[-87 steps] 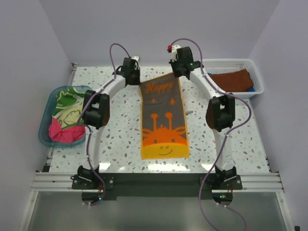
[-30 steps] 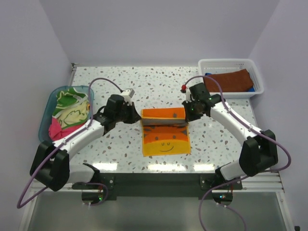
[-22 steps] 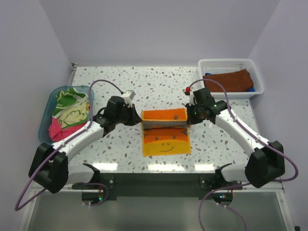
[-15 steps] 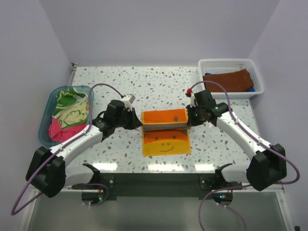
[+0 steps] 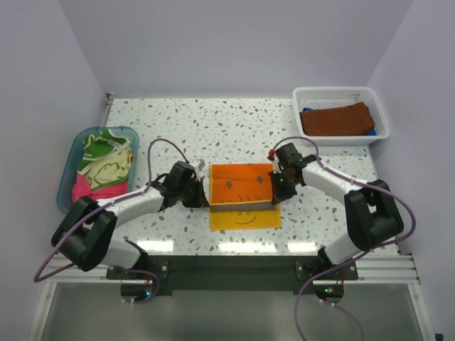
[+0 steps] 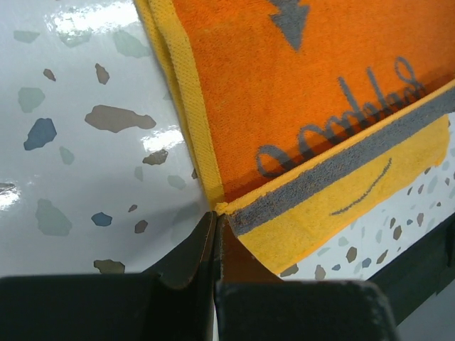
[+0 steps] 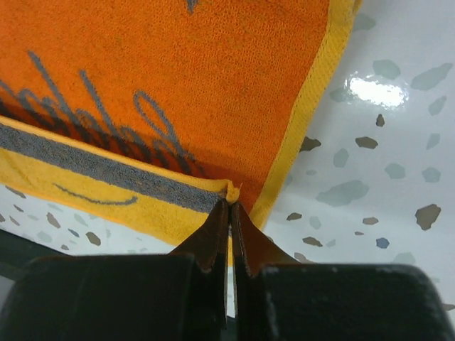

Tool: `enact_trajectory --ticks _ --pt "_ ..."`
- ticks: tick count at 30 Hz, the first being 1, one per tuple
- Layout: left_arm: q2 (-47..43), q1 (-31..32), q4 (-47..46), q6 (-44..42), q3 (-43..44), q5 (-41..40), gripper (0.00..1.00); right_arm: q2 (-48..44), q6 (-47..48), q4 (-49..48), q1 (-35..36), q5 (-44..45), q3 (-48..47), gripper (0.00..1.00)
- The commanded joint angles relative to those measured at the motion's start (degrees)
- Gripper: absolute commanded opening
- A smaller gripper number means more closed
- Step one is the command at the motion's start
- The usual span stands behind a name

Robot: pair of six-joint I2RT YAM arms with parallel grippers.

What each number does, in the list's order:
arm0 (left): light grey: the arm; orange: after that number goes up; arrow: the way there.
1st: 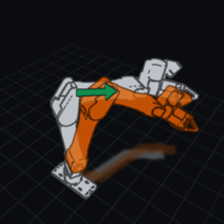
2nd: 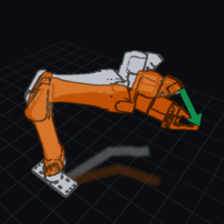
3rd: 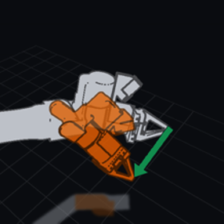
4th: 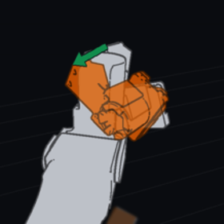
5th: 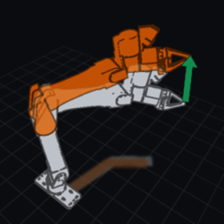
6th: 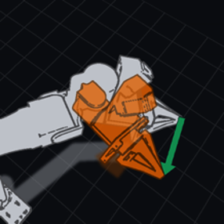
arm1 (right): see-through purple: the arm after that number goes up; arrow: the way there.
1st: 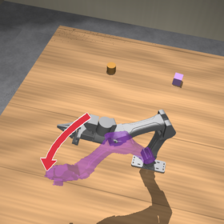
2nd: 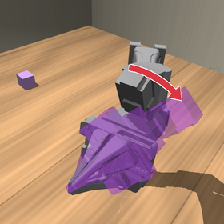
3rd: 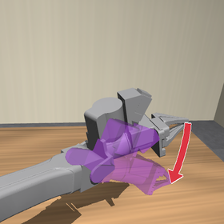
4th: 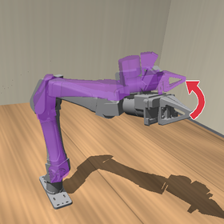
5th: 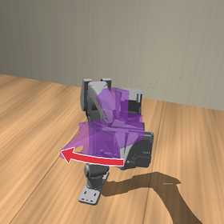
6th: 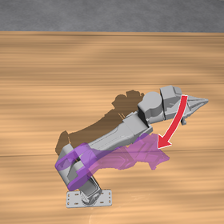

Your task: Fold and stack the towels

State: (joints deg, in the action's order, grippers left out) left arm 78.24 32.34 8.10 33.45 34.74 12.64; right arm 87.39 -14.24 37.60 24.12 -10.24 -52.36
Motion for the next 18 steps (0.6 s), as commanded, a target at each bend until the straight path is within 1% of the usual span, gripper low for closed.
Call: enact_trajectory --ticks 1,3,7,9,10,12,13,16,18 --pt "2.35 -0.17 0.6 0.47 0.06 -4.29 0.0 1.9 -0.18 -1.65 -0.21 1.89 0.68 0.0" --pt "3.76 -0.17 1.13 0.82 0.68 -4.99 0.0 3.91 -0.09 -2.45 -0.21 2.24 0.68 0.0" --pt "5.87 -0.26 2.88 0.39 3.05 -9.2 0.0 7.07 -0.35 -5.08 -0.21 1.54 0.68 0.0" --pt "7.71 -0.78 3.33 -1.1 5.94 -10.61 0.0 8.57 -0.61 -7.88 -0.21 0.75 0.33 0.0" --pt "8.5 -1.22 3.59 -1.46 5.95 -10.97 0.0 9.02 -0.79 -9.12 -0.21 0.75 0.33 0.0" --pt "10.96 -2.8 3.68 -2.6 8.05 -10.8 0.0 10.42 -0.53 -11.06 -0.21 1.27 -1.15 0.0" --pt "11.76 -4.55 3.59 -2.95 8.58 -10.1 0.0 11.82 -0.18 -11.32 -0.21 1.8 -1.86 0.0" --pt "14.22 -7.1 3.24 -4.36 11.22 -8.35 0.0 13.41 0.88 -11.15 -0.21 3.91 -5.2 0.0" --pt "14.92 -7.29 4.02 -5.5 13.42 -7.46 0.0 13.42 1.49 -9.66 -0.21 4.53 -7.48 0.0"
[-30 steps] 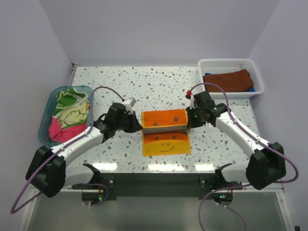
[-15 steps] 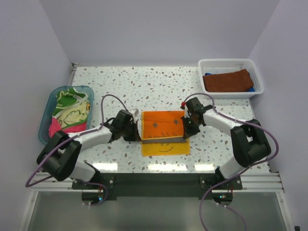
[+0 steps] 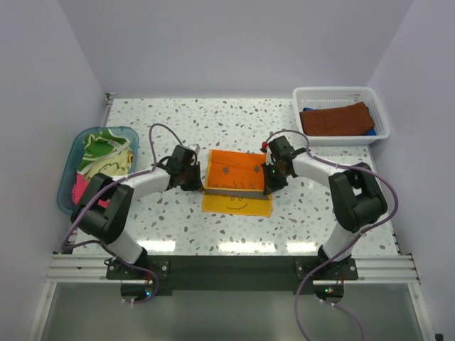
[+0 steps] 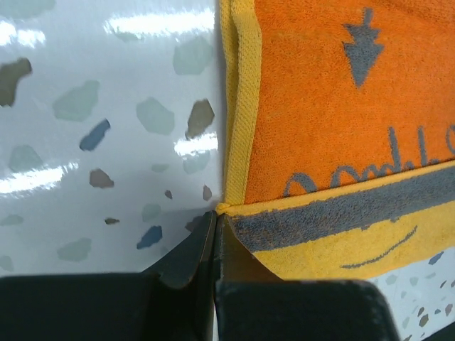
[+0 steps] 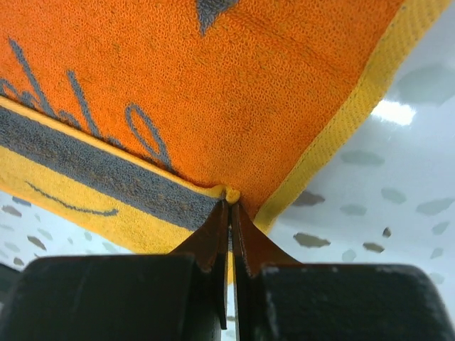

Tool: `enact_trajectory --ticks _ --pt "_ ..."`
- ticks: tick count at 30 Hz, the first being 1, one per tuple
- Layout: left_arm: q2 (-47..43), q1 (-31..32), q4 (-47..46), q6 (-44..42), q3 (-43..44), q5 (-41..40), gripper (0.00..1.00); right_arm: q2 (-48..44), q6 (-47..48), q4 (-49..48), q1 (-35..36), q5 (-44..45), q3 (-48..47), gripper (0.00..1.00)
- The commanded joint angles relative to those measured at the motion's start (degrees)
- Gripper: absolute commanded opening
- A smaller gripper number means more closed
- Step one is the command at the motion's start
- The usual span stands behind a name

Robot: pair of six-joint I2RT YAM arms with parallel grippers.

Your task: Fold and stack the towels

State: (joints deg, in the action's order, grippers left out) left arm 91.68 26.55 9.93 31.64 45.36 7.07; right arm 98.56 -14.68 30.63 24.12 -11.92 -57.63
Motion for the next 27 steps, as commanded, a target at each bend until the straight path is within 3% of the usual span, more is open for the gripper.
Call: enact_trajectory --ticks 1,17,27 --pt "1.31 -1.41 2.28 -3.69 3.67 -1.36 0.0 1.9 2.11 -2.25 -0.21 6.3 -2.75 0.0" --pt "-6.77 -1.41 8.08 -7.29 10.53 -1.01 0.0 -9.7 4.83 7.77 -0.21 11.84 -9.17 0.0" --pt "-10.82 -0.97 10.02 -6.77 9.92 0.57 0.0 -15.68 3.25 8.21 -0.21 9.55 -5.04 0.0"
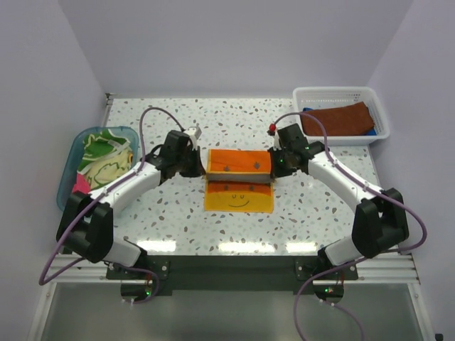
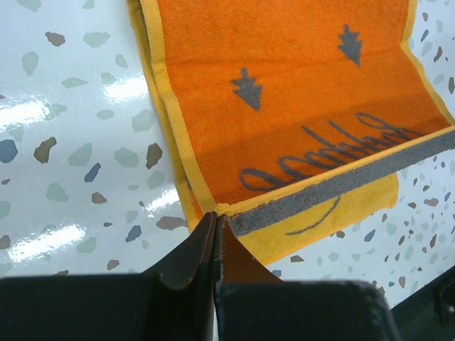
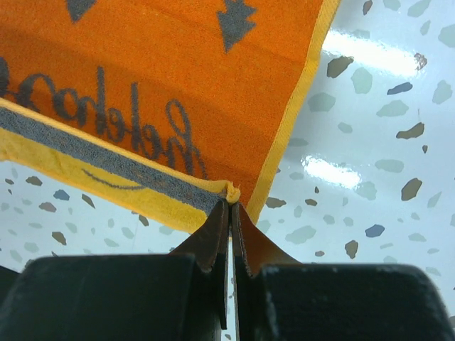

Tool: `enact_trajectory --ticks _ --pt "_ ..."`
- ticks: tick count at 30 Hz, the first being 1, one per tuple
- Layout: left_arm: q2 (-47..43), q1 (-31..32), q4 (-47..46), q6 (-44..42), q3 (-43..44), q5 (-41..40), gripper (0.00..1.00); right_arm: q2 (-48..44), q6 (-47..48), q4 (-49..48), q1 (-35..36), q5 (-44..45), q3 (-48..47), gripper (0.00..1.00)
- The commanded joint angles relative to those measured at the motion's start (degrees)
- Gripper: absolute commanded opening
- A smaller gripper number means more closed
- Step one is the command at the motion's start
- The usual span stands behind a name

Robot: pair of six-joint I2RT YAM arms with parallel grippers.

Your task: Fold and stack the towels

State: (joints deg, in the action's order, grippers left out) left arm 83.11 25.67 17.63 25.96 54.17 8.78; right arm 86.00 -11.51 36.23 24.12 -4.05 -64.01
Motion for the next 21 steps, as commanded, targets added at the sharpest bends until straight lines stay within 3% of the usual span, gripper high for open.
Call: enact_trajectory --ticks 1,21 --pt "-2.86 -0.01 2.32 -1.0 1.02 -1.13 0.0 -3.55 -0.01 2.71 -0.21 1.77 1.6 0.0" --pt "-1.2 0.78 0.56 -0.56 -2.41 -1.92 0.0 -3.29 -1.33 0.33 -0.04 -0.34 5.57 0.0"
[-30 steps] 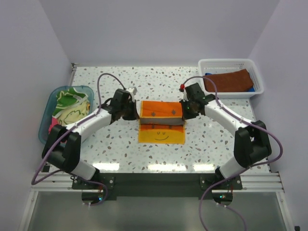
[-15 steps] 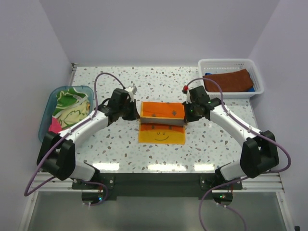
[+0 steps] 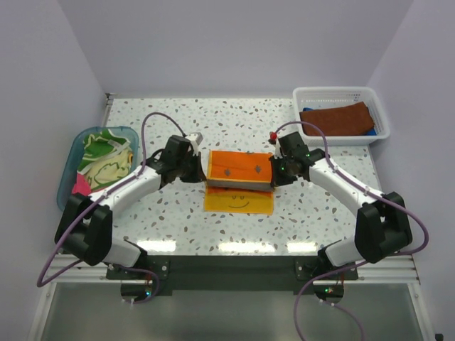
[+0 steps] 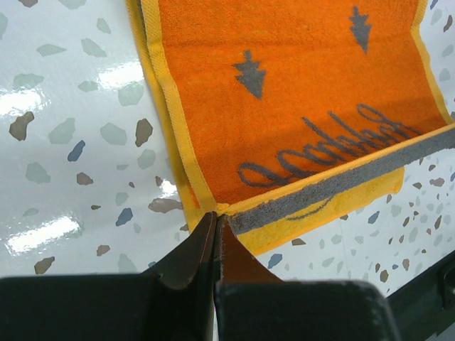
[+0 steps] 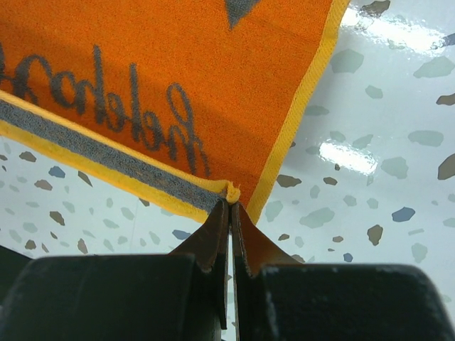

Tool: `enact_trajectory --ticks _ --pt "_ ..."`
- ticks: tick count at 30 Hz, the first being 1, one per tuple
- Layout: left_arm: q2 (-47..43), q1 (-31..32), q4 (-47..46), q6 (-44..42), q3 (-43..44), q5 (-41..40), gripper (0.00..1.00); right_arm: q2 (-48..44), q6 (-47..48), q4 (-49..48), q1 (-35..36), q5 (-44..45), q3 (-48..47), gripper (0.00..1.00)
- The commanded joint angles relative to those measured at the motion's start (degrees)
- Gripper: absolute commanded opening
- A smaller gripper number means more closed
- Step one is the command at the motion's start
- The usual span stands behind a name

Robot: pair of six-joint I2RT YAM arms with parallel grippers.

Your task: Fold and stack the towels

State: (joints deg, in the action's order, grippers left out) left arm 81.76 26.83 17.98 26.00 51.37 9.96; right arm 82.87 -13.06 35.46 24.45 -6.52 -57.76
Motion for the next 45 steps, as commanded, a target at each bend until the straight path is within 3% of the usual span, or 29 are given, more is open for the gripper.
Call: enact_trajectory --ticks 1,10,21,24,27,28,32,34,35,39,41,45 --pt "0.07 -0.37 0.3 -0.6 0.65 -3.19 0.0 -0.08 0.31 1.45 -0.28 2.39 -1.47 0.0" --pt "-0.64 -0.46 0.57 -1.65 0.31 -3.98 0.0 -0.87 -0.74 0.75 -0.01 1.08 0.44 0.0" --pt "6.75 0.24 -5.32 -3.59 -3.91 -1.17 0.0 5.63 -1.53 -7.16 -0.01 0.55 6.6 0.0" --pt "6.31 0.33 -5.67 -3.24 -4.79 -1.17 0.0 5.81 -1.36 -7.34 -0.01 -0.15 7.13 0.07" --pt "5.26 0.59 -5.67 -2.71 -5.93 -1.08 0.01 5.2 -1.44 -6.99 -0.01 -2.08 7.31 0.22" --pt "4.82 0.68 -5.67 -2.1 -6.28 -0.99 0.05 4.59 -1.36 -6.73 0.07 -2.44 7.31 0.27" --pt "1.49 1.12 -6.03 -0.69 -8.57 1.38 0.25 2.13 -1.36 -5.41 0.42 -6.03 7.48 0.31" --pt "-0.27 1.47 -5.85 0.28 -9.88 2.17 0.39 0.2 -1.27 -4.35 0.86 -7.79 8.01 0.32" --pt "-2.46 1.65 -5.67 0.54 -10.41 2.35 0.52 -0.51 -1.27 -3.74 1.13 -9.89 8.27 0.33" --pt "-8.53 1.74 -4.45 2.82 -13.93 1.56 0.73 -3.32 -1.62 -1.28 2.97 -13.76 10.11 0.38" --pt "-12.12 1.73 -3.92 3.88 -16.04 1.21 0.79 -5.08 -2.32 -0.66 4.55 -15.35 11.17 0.39" --pt "-16.18 1.73 -3.13 7.39 -18.32 0.77 0.82 -8.15 -2.93 -0.48 5.17 -16.25 12.84 0.4"
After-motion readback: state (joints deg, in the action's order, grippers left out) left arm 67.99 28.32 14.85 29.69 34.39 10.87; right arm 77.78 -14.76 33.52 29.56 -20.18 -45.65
